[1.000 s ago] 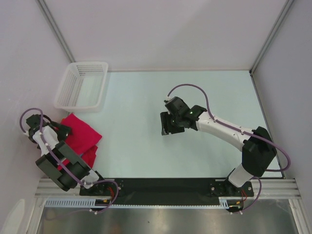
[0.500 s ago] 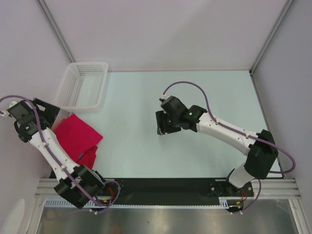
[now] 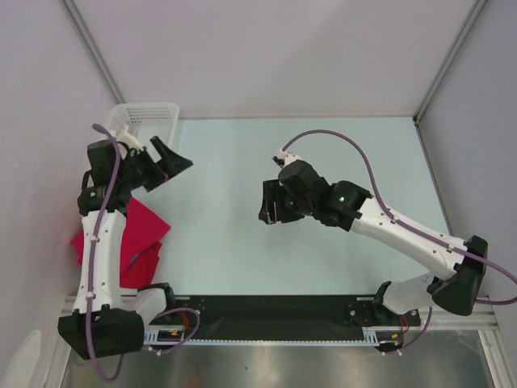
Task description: Fold and stack the t-shirts
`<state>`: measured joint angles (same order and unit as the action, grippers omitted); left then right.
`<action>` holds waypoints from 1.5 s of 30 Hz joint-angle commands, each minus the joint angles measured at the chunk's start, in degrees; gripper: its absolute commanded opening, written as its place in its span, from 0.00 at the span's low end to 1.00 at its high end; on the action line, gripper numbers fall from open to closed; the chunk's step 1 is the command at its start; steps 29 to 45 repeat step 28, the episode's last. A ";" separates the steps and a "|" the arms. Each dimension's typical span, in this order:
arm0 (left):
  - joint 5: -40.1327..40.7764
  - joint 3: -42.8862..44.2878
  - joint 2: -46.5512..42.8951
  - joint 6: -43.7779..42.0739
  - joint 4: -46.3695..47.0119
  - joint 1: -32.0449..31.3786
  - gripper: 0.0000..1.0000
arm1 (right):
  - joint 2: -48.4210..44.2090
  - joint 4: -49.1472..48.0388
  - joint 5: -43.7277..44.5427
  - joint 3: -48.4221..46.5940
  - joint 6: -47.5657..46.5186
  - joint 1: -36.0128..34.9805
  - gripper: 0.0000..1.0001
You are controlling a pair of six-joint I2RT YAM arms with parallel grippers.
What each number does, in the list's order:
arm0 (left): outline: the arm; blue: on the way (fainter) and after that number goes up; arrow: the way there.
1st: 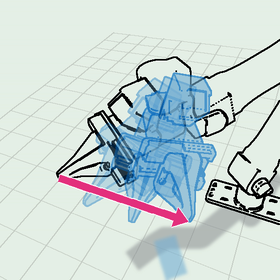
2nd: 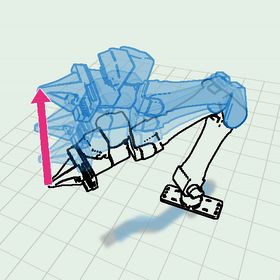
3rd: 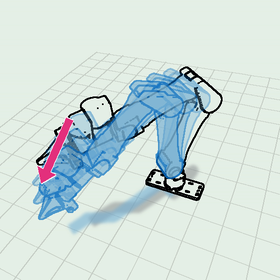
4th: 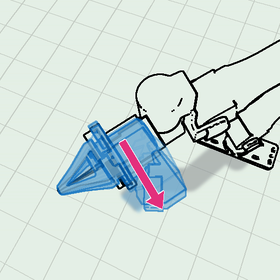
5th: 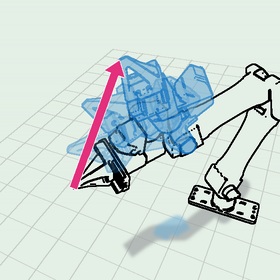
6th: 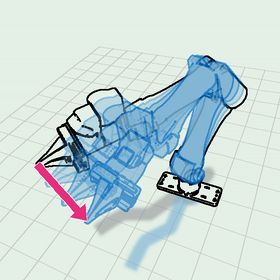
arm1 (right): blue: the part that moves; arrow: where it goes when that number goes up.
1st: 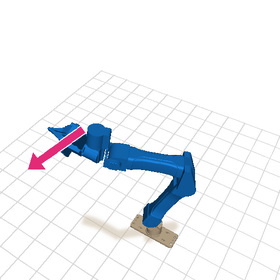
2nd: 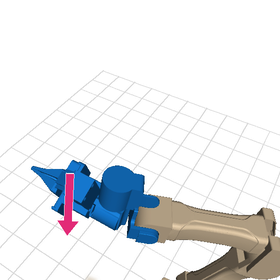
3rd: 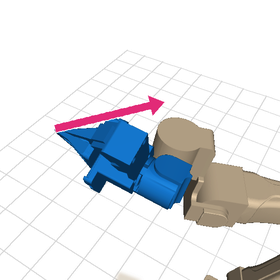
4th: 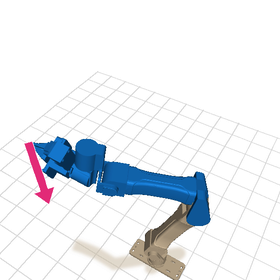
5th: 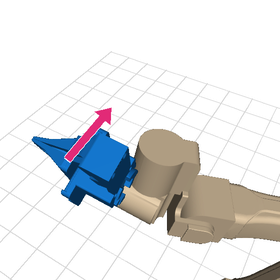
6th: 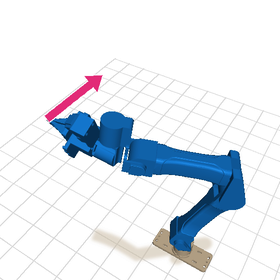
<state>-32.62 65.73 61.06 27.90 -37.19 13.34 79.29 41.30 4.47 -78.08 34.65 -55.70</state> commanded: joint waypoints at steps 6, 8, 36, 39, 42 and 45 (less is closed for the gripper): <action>-1.05 6.16 -6.66 -9.70 4.23 -24.28 1.00 | -10.73 -9.30 2.83 6.97 7.62 -2.83 0.62; 6.22 7.64 -4.29 -12.95 0.47 -30.97 1.00 | -10.21 -9.05 3.96 6.98 7.97 -2.83 0.63; 41.39 11.72 -0.67 -20.43 0.69 -51.22 1.00 | -2.82 17.15 32.52 -6.91 10.52 -2.74 0.64; 41.39 11.72 -0.67 -20.43 0.69 -51.22 1.00 | -2.82 17.15 32.52 -6.91 10.52 -2.74 0.64; 41.39 11.72 -0.67 -20.43 0.69 -51.22 1.00 | -2.82 17.15 32.52 -6.91 10.52 -2.74 0.64; 41.39 11.72 -0.67 -20.43 0.69 -51.22 1.00 | -2.82 17.15 32.52 -6.91 10.52 -2.74 0.64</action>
